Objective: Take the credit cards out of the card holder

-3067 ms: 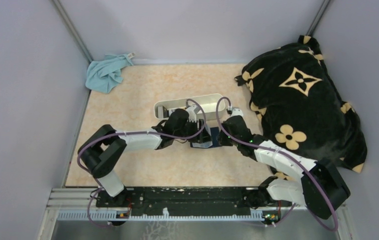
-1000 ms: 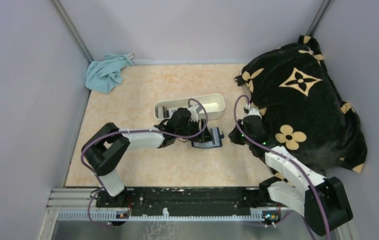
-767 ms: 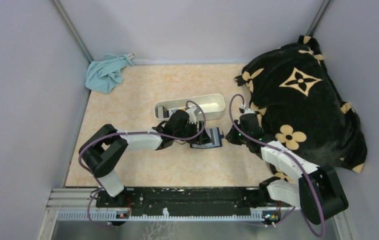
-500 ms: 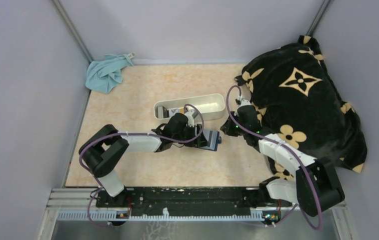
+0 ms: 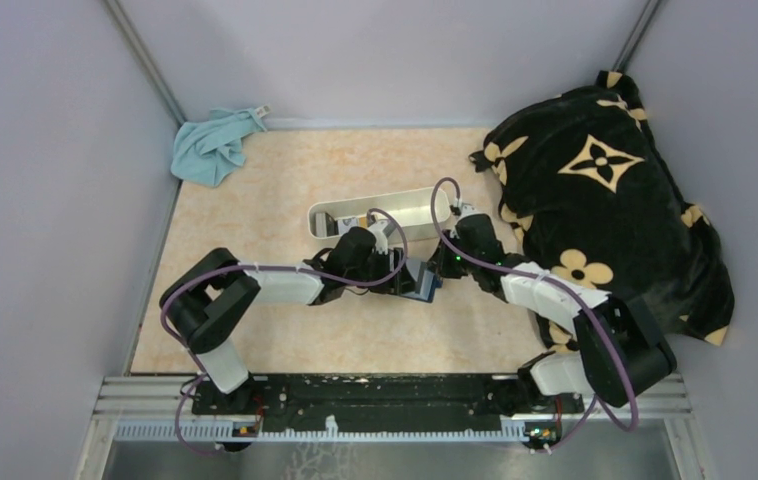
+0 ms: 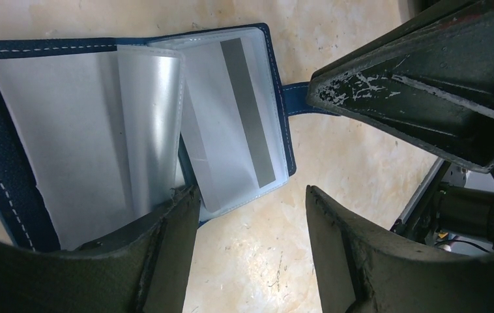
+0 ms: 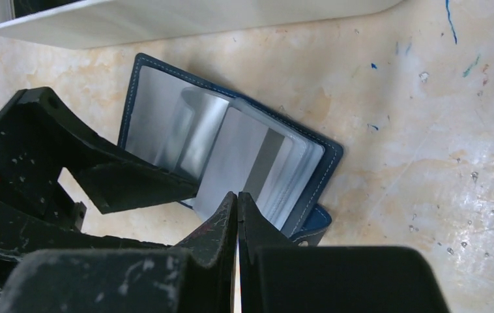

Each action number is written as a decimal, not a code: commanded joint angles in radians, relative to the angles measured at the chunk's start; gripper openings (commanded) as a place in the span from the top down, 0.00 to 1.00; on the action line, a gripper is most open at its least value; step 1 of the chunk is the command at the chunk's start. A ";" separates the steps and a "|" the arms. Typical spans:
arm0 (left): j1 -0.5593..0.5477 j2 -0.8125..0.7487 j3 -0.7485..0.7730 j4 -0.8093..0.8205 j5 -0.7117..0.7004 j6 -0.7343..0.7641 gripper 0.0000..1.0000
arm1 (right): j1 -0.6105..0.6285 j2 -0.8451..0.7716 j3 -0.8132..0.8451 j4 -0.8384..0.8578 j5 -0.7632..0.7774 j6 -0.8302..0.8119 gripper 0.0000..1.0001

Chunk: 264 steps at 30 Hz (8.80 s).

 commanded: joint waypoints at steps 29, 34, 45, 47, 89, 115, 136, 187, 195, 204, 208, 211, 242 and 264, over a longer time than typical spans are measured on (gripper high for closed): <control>-0.003 0.022 -0.001 0.170 0.000 -0.040 0.47 | -0.008 0.173 -0.072 0.148 0.011 0.016 1.00; -0.002 0.004 -0.009 0.162 -0.002 -0.025 0.43 | -0.008 0.083 -0.035 0.043 0.069 -0.020 1.00; -0.002 -0.064 -0.025 0.141 -0.076 0.032 0.30 | -0.004 -0.024 0.058 -0.040 0.096 -0.032 1.00; -0.003 -0.055 -0.016 0.150 -0.084 0.034 0.29 | -0.002 -0.016 0.066 -0.037 0.097 -0.033 1.00; 0.033 0.107 0.030 0.093 -0.043 0.070 0.32 | -0.003 0.186 -0.042 0.139 0.047 0.021 1.00; 0.039 0.168 -0.070 0.559 0.142 -0.123 0.47 | -0.004 0.232 -0.083 0.186 0.028 0.030 1.00; 0.071 0.178 -0.111 0.671 0.111 -0.268 0.46 | 0.008 0.197 -0.158 0.211 0.011 0.049 1.00; 0.107 0.336 -0.176 0.926 0.192 -0.438 0.51 | 0.072 0.185 -0.139 0.165 0.065 0.053 1.00; 0.152 0.287 -0.261 0.964 0.193 -0.445 0.52 | 0.061 0.196 -0.133 0.178 0.048 0.057 1.00; 0.169 0.280 -0.292 0.982 0.193 -0.449 0.53 | 0.057 0.205 -0.137 0.188 0.047 0.059 1.00; 0.181 0.275 -0.314 0.988 0.190 -0.444 0.54 | 0.052 0.207 -0.141 0.191 0.044 0.059 1.00; 0.193 0.286 -0.330 1.009 0.194 -0.451 0.55 | 0.051 0.210 -0.139 0.193 0.045 0.056 1.00; 0.248 -0.049 -0.483 0.743 0.171 -0.293 1.00 | 0.040 0.232 -0.088 0.184 0.030 0.027 1.00; 0.367 -0.256 0.307 -0.618 -0.372 -0.057 1.00 | 0.040 0.094 -0.113 0.141 0.032 -0.003 1.00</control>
